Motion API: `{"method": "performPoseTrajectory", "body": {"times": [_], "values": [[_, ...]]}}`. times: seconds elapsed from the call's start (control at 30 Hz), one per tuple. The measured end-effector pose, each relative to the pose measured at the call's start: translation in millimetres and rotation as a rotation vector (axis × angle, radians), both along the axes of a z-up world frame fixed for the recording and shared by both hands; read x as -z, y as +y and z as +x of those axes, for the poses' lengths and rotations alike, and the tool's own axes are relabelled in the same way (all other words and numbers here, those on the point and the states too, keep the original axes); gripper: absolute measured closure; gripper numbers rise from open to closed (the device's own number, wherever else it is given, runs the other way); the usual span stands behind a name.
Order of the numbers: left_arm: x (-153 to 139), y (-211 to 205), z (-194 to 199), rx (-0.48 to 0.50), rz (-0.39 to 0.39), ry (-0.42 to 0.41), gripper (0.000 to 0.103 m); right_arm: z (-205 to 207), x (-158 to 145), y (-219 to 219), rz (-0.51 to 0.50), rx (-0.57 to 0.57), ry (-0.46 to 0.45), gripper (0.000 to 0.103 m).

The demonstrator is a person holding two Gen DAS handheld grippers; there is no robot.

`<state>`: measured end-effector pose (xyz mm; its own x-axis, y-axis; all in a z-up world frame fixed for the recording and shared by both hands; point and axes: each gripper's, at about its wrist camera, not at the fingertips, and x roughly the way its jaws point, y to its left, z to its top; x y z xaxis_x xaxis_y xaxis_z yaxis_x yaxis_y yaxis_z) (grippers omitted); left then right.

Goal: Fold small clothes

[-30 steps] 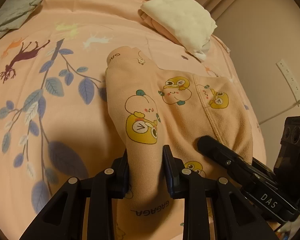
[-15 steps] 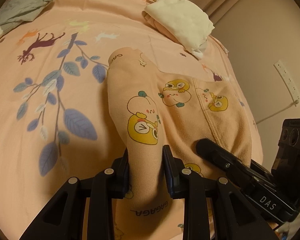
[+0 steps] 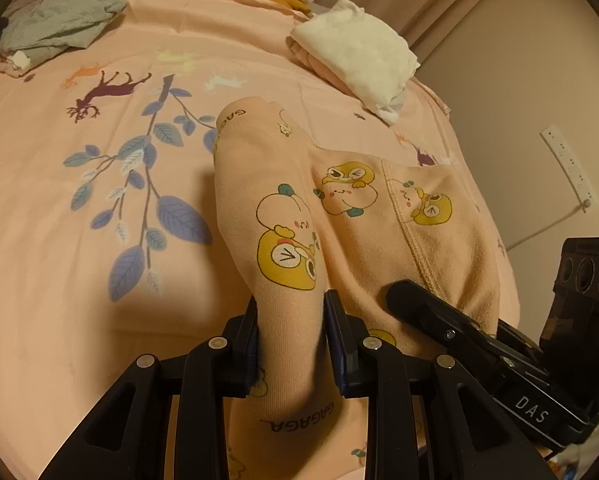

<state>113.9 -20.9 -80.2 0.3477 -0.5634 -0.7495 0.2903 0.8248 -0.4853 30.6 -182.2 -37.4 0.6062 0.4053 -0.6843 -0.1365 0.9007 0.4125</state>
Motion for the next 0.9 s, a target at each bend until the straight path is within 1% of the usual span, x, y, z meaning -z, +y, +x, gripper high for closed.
{"method": "performPoseTrajectory", "body": {"times": [0.43, 0.9], "values": [[-12, 20, -29, -0.019, -0.014, -0.027, 0.076, -27, -13, 14, 0.0, -0.031, -0.029, 0.08], [-19, 36, -41, -0.03, -0.026, -0.048, 0.076, -38, -21, 23, -0.001, -0.058, -0.048, 0.08]]}}
